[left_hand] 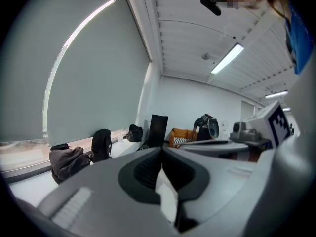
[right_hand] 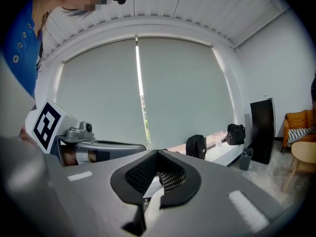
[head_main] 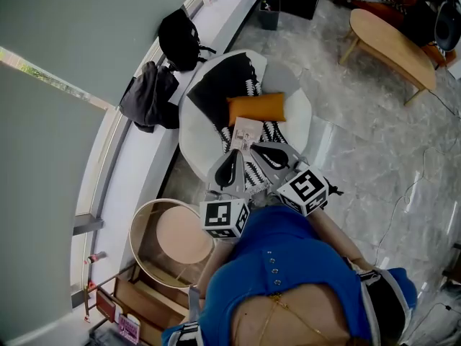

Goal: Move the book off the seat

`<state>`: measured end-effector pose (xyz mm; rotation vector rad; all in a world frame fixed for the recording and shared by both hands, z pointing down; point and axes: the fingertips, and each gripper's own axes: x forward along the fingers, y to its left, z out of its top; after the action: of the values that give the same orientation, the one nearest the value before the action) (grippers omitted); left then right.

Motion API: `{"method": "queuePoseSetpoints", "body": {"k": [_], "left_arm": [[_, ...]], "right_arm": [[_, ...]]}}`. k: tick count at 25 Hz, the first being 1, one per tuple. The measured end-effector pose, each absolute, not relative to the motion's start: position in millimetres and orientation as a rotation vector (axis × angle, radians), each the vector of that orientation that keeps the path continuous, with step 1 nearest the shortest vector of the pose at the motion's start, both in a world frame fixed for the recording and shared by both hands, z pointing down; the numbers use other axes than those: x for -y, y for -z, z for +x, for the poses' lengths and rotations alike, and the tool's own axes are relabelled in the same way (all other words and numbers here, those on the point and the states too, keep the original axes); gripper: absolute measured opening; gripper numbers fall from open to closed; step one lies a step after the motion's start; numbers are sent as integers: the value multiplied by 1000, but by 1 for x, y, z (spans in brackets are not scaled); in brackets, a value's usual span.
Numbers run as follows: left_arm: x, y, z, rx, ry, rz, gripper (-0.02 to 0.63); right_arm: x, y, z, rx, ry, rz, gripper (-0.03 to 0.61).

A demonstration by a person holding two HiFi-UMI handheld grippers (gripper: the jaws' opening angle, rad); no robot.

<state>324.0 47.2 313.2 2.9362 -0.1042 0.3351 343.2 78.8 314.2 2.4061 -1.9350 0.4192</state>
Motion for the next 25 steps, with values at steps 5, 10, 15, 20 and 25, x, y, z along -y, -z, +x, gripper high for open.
{"method": "queuePoseSetpoints", "body": {"k": [5,10,15,20,25], "left_arm": [[-49,-315,325,98,-342,2917,2],[-51,-316,324,87,-350,2912,2],[-49,-319,325,75,-366,2909,2],[-48,-319,326,63,-373,2903,2],[-46,-323,325,59,-383,2896,2]], "right_arm": [[-79,-315,344,1937,-426,2409,0],[-80,-318,342,1928,-442,2394,0],[-75,-319,342,1932,-444,2386,0],[-71,-318,341,1938,-458,2385,0],[-67,-324,339,1936,-474,2372,0]]}}
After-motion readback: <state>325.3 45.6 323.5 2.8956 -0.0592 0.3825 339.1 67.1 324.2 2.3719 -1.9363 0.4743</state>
